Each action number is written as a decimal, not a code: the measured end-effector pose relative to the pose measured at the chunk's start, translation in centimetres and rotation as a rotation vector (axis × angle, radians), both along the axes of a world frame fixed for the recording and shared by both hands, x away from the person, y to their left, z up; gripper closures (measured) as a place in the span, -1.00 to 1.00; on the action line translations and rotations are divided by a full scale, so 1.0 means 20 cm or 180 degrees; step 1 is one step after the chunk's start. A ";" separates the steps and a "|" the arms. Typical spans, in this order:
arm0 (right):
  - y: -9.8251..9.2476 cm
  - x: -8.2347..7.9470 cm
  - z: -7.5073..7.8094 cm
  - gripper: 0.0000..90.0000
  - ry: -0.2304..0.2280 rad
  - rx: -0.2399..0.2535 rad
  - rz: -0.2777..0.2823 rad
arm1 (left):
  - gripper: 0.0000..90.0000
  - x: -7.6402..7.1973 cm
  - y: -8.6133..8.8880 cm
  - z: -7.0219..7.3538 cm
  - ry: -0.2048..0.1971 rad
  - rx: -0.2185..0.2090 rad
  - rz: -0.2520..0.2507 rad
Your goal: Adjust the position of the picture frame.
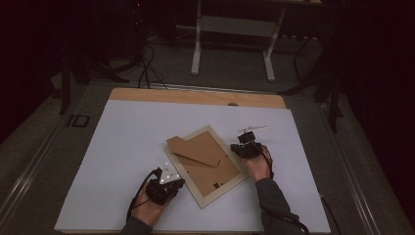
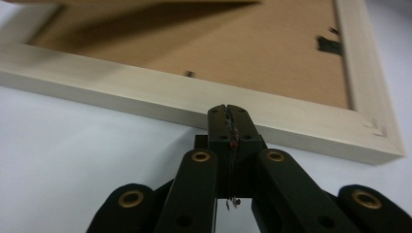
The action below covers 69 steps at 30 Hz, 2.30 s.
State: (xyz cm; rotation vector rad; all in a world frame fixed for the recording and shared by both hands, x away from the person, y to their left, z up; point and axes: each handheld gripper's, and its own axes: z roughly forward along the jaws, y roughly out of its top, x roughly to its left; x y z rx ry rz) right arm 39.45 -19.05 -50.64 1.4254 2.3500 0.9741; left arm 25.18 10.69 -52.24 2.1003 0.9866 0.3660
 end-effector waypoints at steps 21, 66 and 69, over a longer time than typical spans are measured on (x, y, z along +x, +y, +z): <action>-0.16 -0.30 0.03 1.00 0.0000 -0.0008 0.0348 | 1.00 0.41 0.40 0.09 0.0032 -0.0364 0.0666; -0.20 -0.60 -0.10 1.00 0.0063 0.0086 0.0382 | 1.00 0.70 0.33 -0.01 0.0376 -0.0198 0.0602; -0.19 -0.60 -0.10 1.00 0.0061 0.0093 0.0389 | 1.00 0.71 0.32 -0.02 0.0397 -0.0188 0.0613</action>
